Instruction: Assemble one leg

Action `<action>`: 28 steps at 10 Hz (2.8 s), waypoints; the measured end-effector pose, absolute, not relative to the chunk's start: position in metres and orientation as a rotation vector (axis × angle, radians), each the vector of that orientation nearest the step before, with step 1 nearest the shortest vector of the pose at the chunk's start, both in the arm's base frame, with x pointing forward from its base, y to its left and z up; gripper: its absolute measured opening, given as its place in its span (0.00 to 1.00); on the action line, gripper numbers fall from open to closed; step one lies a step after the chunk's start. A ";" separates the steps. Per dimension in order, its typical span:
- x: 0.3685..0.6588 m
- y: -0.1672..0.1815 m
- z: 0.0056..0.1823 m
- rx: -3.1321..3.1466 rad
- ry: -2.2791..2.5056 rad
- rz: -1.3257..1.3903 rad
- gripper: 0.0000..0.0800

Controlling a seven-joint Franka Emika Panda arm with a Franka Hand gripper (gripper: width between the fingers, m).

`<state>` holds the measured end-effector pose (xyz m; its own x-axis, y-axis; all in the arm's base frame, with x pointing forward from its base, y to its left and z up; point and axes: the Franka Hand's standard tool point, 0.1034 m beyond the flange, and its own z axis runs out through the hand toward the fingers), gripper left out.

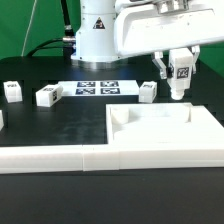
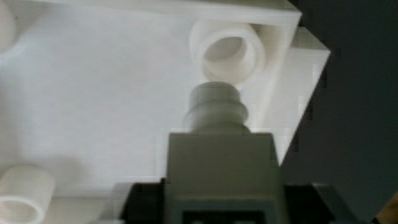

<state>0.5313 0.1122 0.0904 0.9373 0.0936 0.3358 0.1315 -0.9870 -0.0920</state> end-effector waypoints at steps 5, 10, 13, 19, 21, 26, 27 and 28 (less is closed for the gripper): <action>0.581 0.106 0.086 -2.970 -0.208 -0.542 0.36; 0.616 0.114 0.068 -2.950 -0.192 -0.557 0.36; 0.619 0.115 0.068 -2.947 -0.191 -0.568 0.36; 0.623 0.125 0.091 -2.934 -0.185 -0.608 0.36; 0.622 0.125 0.089 -2.935 -0.194 -0.605 0.36; 0.624 0.123 0.084 -2.936 -0.193 -0.611 0.36; 0.630 0.122 0.083 -2.934 -0.190 -0.618 0.36; 0.633 0.122 0.082 -2.933 -0.187 -0.622 0.36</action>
Offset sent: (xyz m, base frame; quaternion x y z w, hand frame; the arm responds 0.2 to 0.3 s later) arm 0.0537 -0.0094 -0.0025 -0.0088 0.0083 -0.0454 0.9989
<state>0.6329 0.1222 0.0817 0.9070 0.0927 0.4109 0.1496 -0.9828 -0.1084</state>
